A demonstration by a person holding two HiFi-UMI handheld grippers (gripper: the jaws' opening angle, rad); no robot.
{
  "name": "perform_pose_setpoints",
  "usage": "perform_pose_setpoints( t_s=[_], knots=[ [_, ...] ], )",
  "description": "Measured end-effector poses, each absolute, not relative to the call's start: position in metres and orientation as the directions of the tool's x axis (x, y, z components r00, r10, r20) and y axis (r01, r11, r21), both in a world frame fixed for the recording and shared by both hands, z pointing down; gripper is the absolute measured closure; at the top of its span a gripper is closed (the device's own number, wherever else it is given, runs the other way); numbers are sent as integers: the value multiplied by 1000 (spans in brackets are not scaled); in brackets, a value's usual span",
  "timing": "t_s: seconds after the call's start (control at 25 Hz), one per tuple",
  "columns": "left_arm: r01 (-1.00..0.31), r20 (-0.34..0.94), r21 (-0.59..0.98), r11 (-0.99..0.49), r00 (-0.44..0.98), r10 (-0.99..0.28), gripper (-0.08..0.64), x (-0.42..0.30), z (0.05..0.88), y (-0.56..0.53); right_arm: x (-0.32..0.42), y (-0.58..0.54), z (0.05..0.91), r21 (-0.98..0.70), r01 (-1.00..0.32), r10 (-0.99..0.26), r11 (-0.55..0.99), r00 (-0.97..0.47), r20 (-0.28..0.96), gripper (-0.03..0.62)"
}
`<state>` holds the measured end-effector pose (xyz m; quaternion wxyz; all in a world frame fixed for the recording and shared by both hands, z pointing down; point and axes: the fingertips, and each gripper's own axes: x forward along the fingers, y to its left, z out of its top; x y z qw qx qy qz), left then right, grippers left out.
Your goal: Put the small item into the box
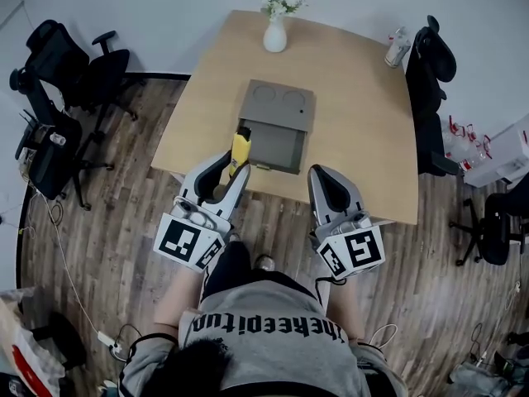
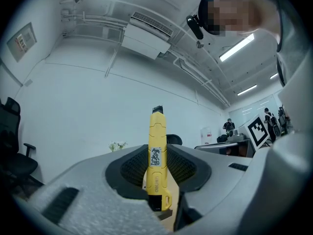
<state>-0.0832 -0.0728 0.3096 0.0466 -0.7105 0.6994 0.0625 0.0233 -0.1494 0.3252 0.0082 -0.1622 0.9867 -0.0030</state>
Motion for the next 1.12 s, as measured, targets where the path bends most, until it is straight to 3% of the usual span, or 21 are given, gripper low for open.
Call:
perform_pose_setpoints(
  t_s=[0.52, 1.12],
  knots=[
    [-995, -111, 15, -100, 97, -989, 434, -120, 318, -122, -8, -188, 329, -34, -393, -393, 919, -919, -3, 586],
    [-957, -42, 0, -292, 291, -956, 434, -155, 337, -195, -39, -237, 337, -59, -546, -546, 836, -838, 13, 586]
  ],
)
